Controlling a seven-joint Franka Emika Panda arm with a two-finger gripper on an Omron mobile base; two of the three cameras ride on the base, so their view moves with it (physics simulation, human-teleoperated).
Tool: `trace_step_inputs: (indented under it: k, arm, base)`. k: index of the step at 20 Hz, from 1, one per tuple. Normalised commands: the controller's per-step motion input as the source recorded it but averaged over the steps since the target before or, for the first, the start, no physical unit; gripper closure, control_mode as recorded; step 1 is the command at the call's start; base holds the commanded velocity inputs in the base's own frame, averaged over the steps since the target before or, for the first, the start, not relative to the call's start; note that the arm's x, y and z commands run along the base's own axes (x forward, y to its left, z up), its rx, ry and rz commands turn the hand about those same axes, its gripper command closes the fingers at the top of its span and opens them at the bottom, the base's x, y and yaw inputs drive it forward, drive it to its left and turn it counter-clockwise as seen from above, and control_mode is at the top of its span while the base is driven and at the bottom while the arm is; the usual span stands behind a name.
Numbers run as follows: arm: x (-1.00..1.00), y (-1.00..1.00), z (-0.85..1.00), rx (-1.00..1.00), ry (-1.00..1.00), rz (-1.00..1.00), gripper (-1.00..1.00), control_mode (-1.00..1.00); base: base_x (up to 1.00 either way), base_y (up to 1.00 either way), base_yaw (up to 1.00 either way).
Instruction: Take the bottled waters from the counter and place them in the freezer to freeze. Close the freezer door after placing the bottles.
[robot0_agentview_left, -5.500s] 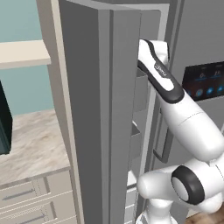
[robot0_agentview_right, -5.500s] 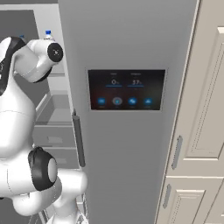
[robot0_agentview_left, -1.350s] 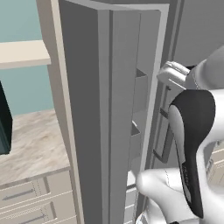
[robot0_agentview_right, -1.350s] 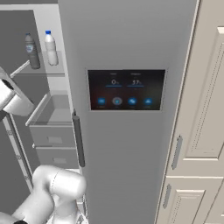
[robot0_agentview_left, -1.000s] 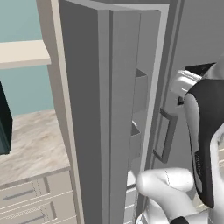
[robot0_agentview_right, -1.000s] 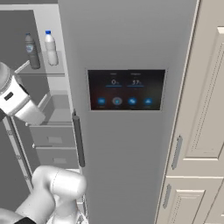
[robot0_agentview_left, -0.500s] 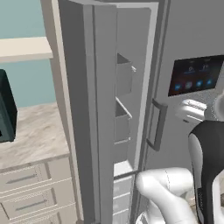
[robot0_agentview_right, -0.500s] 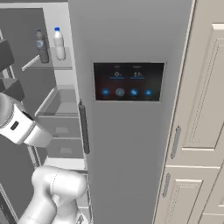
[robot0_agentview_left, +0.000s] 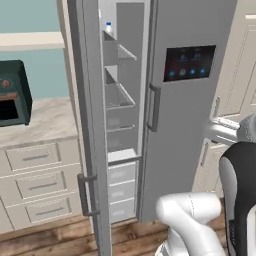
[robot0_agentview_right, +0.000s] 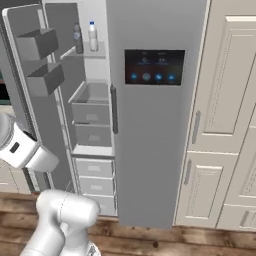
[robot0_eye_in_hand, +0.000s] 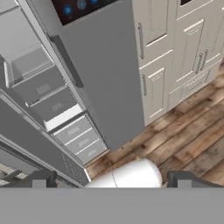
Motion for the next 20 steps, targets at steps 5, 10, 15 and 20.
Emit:
trace_step_inputs:
  k: [5, 10, 15, 20]
  arm:
    - [0.00, 0.00, 0.00, 0.00, 0.00, 0.00, -1.00, 1.00]
    - [0.00, 0.00, 0.00, 0.00, 0.00, 0.00, -1.00, 1.00]
    - [0.00, 0.00, 0.00, 0.00, 0.00, 0.00, -1.00, 1.00]
    - [0.00, 0.00, 0.00, 0.00, 0.00, 0.00, -1.00, 1.00]
  base:
    - [-0.45, 0.20, 0.22]
    - [-0.03, 0.39, 0.24]
    - [-0.16, 0.33, 0.32]
    - [0.00, 0.16, 0.15]
